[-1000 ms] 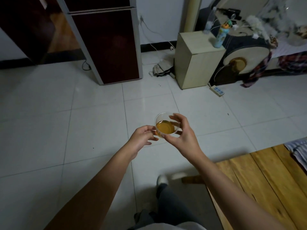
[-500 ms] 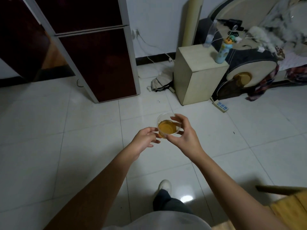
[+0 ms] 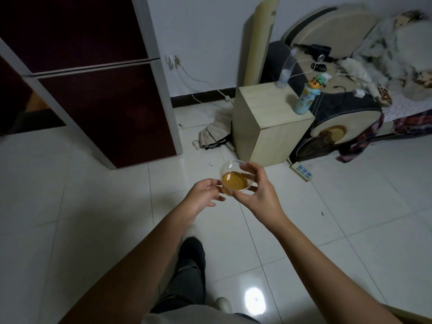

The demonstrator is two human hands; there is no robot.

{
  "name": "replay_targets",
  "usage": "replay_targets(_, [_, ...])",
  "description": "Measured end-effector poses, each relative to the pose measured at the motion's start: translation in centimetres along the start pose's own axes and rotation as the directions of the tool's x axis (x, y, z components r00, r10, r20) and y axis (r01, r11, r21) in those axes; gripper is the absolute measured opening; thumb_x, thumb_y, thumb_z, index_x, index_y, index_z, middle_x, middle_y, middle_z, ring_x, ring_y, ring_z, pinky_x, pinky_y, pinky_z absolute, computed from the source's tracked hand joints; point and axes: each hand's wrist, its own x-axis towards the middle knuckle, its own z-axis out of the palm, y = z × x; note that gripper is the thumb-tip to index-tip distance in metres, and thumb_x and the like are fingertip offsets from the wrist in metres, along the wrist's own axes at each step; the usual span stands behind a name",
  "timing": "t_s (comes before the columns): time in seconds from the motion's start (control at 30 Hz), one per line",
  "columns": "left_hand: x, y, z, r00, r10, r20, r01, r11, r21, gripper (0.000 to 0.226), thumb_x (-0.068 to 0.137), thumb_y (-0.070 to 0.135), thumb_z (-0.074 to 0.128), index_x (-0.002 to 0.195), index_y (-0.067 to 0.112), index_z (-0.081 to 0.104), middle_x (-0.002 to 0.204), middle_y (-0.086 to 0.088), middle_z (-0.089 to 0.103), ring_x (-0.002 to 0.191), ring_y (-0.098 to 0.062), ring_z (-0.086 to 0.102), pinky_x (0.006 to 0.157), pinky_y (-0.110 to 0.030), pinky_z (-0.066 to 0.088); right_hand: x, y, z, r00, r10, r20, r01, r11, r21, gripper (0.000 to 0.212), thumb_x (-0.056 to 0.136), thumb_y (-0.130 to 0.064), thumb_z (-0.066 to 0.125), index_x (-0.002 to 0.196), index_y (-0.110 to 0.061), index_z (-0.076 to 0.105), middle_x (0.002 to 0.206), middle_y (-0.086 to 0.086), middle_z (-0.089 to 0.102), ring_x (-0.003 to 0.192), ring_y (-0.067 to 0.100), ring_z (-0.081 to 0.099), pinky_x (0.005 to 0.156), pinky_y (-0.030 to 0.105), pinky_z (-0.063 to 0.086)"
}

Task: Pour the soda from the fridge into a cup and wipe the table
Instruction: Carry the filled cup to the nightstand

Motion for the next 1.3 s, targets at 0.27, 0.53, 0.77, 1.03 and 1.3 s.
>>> replay_targets(0.27, [13.3, 7.3, -3.9, 0.996, 0.002, 0.091, -0.008, 0.998, 0.060, 0.033, 0.088, 0.003, 0.043, 0.119, 0.010, 0.055, 0.109, -0.007, 0.066, 0.094, -0.018, 0.066, 0.087, -0.032, 0.048, 13.4, 0.1, 0.3, 0.991, 0.040, -0.129, -0.040, 0.999, 0.001, 0.073, 0.069, -0.028, 0.079, 0.129, -0.022, 0.038, 0.123, -0.015, 0.050, 0.109, -0.002, 0.050, 0.086, 0.014, 0.046])
replay_targets(0.53, [25.0, 14.5, -7.0, 0.972, -0.004, 0.234, -0.043, 0.980, 0.194, 0.037, 0.086, 0.000, 0.041, 0.119, 0.016, 0.052, 0.095, 0.003, 0.066, 0.088, -0.015, 0.063, 0.082, -0.031, 0.044, 25.1, 0.0, 0.2, 0.960, 0.106, -0.260, -0.100, 0.994, 0.038, 0.072, 0.070, -0.022, 0.079, 0.129, -0.022, 0.037, 0.121, -0.013, 0.050, 0.102, -0.015, 0.048, 0.078, 0.001, 0.041])
replay_targets(0.77, [32.6, 19.0, -6.9, 0.951, 0.021, 0.307, -0.083, 0.978, 0.193, 0.032, 0.088, 0.001, 0.043, 0.111, 0.021, 0.051, 0.095, 0.006, 0.064, 0.086, -0.011, 0.062, 0.083, -0.029, 0.045, 33.1, 1.2, -1.6, 0.933, 0.116, -0.341, -0.119, 0.993, 0.013, 0.075, 0.071, -0.024, 0.078, 0.132, -0.018, 0.036, 0.123, -0.013, 0.048, 0.109, -0.001, 0.048, 0.081, 0.006, 0.043])
replay_targets(1.03, [42.7, 24.8, -3.9, 0.938, 0.034, 0.344, -0.122, 0.964, 0.238, 0.037, 0.088, 0.000, 0.044, 0.121, 0.015, 0.052, 0.093, 0.005, 0.065, 0.088, -0.014, 0.061, 0.079, -0.028, 0.046, 42.6, 4.9, -6.6, 0.912, 0.152, -0.381, -0.150, 0.988, 0.036, 0.075, 0.071, -0.025, 0.078, 0.132, -0.018, 0.036, 0.126, -0.009, 0.049, 0.113, 0.003, 0.048, 0.082, 0.009, 0.044])
replay_targets(1.3, [52.7, 31.5, 0.1, 0.926, -0.017, 0.378, -0.096, 0.956, 0.278, 0.037, 0.091, 0.002, 0.044, 0.125, 0.012, 0.052, 0.099, -0.002, 0.064, 0.095, -0.020, 0.060, 0.093, -0.041, 0.046, 52.0, 8.6, -12.6, 0.884, 0.194, -0.426, -0.197, 0.980, 0.038, 0.073, 0.071, -0.023, 0.078, 0.131, -0.019, 0.036, 0.126, -0.011, 0.049, 0.113, 0.002, 0.048, 0.095, 0.032, 0.047])
